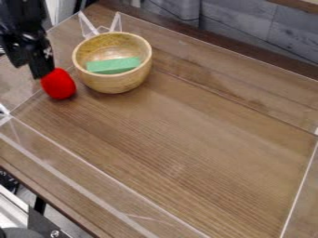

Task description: Move the red fruit to the right

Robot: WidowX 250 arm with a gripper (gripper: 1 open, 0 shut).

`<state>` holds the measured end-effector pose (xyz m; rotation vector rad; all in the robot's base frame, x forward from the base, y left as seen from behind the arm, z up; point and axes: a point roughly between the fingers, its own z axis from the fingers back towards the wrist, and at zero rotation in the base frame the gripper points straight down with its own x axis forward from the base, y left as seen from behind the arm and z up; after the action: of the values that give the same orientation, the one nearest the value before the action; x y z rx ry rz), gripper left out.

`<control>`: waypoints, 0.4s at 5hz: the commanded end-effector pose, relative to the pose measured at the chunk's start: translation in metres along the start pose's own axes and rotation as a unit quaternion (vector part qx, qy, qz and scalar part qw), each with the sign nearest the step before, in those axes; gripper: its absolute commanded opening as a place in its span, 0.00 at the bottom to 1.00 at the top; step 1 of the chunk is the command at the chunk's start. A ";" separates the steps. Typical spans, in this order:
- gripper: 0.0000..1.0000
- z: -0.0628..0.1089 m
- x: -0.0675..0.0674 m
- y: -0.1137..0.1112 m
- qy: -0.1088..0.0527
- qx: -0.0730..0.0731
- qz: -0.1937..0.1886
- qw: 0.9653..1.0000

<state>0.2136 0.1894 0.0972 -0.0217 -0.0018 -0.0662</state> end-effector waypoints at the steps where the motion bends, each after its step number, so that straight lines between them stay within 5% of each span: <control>1: 1.00 -0.004 0.010 0.001 -0.015 0.012 -0.003 1.000; 2: 1.00 -0.019 0.017 0.019 -0.019 0.011 0.028 0.999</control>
<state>0.2265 0.1995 0.0632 -0.0372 0.0009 -0.0154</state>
